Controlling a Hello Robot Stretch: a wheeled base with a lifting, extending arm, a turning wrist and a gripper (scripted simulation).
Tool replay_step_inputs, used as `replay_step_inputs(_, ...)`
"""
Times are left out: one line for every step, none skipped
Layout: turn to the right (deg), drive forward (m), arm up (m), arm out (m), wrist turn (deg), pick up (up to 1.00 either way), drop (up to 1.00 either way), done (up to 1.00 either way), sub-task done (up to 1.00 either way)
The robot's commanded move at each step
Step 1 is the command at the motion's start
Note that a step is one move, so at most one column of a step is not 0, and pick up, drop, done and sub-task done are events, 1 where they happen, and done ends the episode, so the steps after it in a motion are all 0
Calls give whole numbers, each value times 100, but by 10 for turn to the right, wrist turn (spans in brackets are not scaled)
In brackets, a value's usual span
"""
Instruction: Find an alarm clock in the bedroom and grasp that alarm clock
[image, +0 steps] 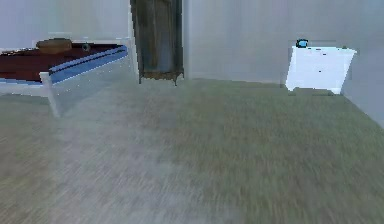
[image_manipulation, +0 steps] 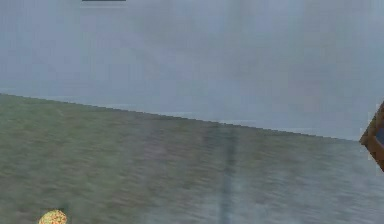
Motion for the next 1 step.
replay_step_inputs(0,60,0,0,0,0,0,0,0)
